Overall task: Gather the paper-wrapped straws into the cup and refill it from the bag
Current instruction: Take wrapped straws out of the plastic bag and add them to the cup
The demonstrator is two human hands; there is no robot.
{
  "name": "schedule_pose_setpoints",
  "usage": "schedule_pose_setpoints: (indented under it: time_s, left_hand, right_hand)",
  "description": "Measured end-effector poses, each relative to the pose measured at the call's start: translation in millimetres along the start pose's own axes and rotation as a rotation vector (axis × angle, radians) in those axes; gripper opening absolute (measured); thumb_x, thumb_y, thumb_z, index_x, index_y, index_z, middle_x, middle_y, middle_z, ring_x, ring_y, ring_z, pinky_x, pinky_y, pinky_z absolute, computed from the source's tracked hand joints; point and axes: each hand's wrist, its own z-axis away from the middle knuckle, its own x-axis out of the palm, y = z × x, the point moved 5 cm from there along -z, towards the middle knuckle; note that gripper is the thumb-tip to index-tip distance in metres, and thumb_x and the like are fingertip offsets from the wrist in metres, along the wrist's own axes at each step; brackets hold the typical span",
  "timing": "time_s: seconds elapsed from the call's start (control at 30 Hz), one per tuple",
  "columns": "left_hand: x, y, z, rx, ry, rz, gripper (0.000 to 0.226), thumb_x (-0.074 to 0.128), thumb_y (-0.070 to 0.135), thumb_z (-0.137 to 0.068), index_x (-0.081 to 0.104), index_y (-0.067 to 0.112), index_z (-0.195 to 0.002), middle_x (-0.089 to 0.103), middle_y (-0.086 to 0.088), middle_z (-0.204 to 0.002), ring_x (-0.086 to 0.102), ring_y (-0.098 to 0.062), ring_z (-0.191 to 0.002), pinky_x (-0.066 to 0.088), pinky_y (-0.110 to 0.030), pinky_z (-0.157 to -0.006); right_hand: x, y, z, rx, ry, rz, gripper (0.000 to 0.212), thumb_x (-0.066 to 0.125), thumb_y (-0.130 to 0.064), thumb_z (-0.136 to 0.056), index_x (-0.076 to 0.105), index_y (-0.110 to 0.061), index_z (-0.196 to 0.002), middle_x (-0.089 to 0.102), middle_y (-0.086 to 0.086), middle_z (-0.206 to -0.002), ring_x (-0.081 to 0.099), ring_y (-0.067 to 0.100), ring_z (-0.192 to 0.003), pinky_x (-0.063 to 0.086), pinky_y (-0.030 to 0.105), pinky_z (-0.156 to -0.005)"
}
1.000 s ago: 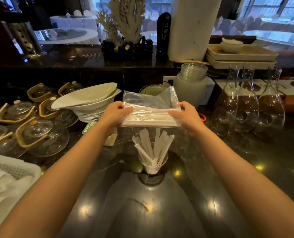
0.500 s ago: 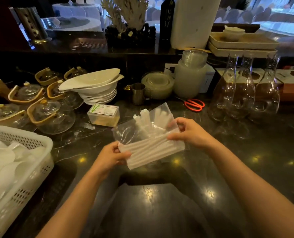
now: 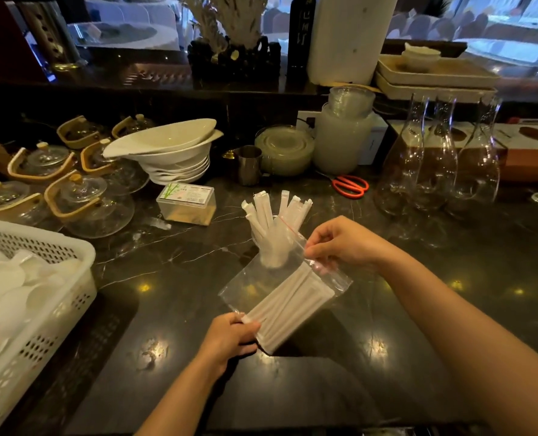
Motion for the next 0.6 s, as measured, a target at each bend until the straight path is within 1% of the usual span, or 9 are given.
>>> schedule_pose_setpoints:
  time_s: [0.07, 0.13, 0.2, 0.23, 0.3, 0.33, 0.43, 0.5, 0.6]
  left_hand:
    - [-5, 10, 4, -0.024, 0.001, -0.169, 0.013, 0.064, 0.016, -0.079, 0.060, 0.004, -0.079, 0.065, -0.009, -0.077, 0.064, -0.015, -0.067, 0.053, -0.020, -0.048]
    - [-12, 26, 8, -0.024, 0.010, -0.426, 0.027, 0.063, 0.028, -0.080, 0.063, 0.001, -0.082, 0.066, -0.007, -0.073, 0.065, -0.014, -0.065, 0.052, -0.020, -0.049]
    - [-16, 46, 13, 0.046, 0.029, -0.584, 0.032, 0.058, 0.032, -0.083, 0.064, 0.000, -0.082, 0.064, -0.004, -0.068, 0.062, -0.014, -0.060, 0.048, -0.020, -0.050]
    - [-14, 58, 17, 0.108, 0.020, -0.582, 0.031, 0.057, 0.031, -0.084, 0.064, 0.001, -0.078, 0.062, -0.004, -0.065, 0.060, -0.012, -0.055, 0.045, -0.020, -0.048]
    - [-4, 83, 28, 0.242, -0.052, -0.458, 0.029, 0.054, 0.028, -0.085, 0.061, 0.007, -0.066, 0.059, -0.004, -0.061, 0.057, -0.006, -0.045, 0.042, -0.015, -0.041]
    - [3, 95, 35, 0.293, -0.106, -0.389, 0.031, 0.053, 0.029, -0.086, 0.060, 0.010, -0.063, 0.059, -0.003, -0.060, 0.056, -0.004, -0.043, 0.042, -0.014, -0.041]
    - [22, 120, 53, 0.368, -0.247, -0.281, 0.035, 0.049, 0.036, -0.086, 0.062, 0.015, -0.061, 0.062, 0.003, -0.054, 0.057, -0.006, -0.047, 0.043, -0.015, -0.044]
    - [30, 131, 58, 0.412, -0.272, -0.303, 0.038, 0.047, 0.041, -0.086, 0.063, 0.016, -0.062, 0.064, 0.004, -0.050, 0.058, -0.007, -0.049, 0.044, -0.015, -0.045]
    - [33, 139, 61, 0.451, -0.233, -0.343, 0.040, 0.048, 0.045, -0.084, 0.064, 0.015, -0.063, 0.064, 0.004, -0.047, 0.059, -0.007, -0.048, 0.044, -0.016, -0.047]
  right_hand:
    - [2, -3, 0, 0.010, -0.008, 0.020, 0.007, 0.065, -0.010, -0.078, 0.067, -0.003, -0.079, 0.061, 0.004, -0.064, 0.055, 0.011, -0.055, 0.048, 0.020, -0.055]
    - [4, -6, 0, 0.015, -0.018, 0.035, 0.006, 0.064, -0.011, -0.079, 0.066, -0.006, -0.076, 0.061, 0.002, -0.063, 0.056, 0.007, -0.052, 0.049, 0.016, -0.052]
    - [6, -11, 0, 0.006, -0.032, 0.054, 0.010, 0.065, -0.012, -0.079, 0.064, -0.009, -0.070, 0.059, 0.000, -0.060, 0.055, 0.003, -0.047, 0.049, 0.013, -0.048]
    - [8, -14, 1, -0.003, -0.041, 0.066, 0.013, 0.065, -0.012, -0.079, 0.062, -0.010, -0.066, 0.058, -0.001, -0.058, 0.054, 0.001, -0.044, 0.047, 0.012, -0.046]
    - [12, -19, 2, -0.014, -0.058, 0.095, 0.018, 0.064, -0.013, -0.080, 0.058, -0.012, -0.063, 0.055, -0.001, -0.057, 0.052, 0.002, -0.044, 0.045, 0.013, -0.046]
    - [14, -22, 2, -0.019, -0.069, 0.111, 0.019, 0.064, -0.014, -0.080, 0.057, -0.012, -0.063, 0.055, -0.001, -0.057, 0.051, 0.003, -0.046, 0.045, 0.015, -0.048]
    - [22, -29, 5, -0.037, -0.108, 0.115, 0.019, 0.062, -0.016, -0.082, 0.055, -0.013, -0.064, 0.054, -0.002, -0.058, 0.050, 0.002, -0.046, 0.044, 0.012, -0.046]
    - [27, -33, 8, -0.054, -0.135, 0.096, 0.019, 0.061, -0.014, -0.082, 0.054, -0.013, -0.065, 0.054, -0.003, -0.059, 0.051, 0.001, -0.044, 0.044, 0.010, -0.044]
    - [32, -37, 9, -0.074, -0.157, 0.057, 0.019, 0.064, -0.010, -0.079, 0.055, -0.014, -0.063, 0.055, -0.003, -0.057, 0.054, -0.001, -0.042, 0.044, 0.010, -0.043]
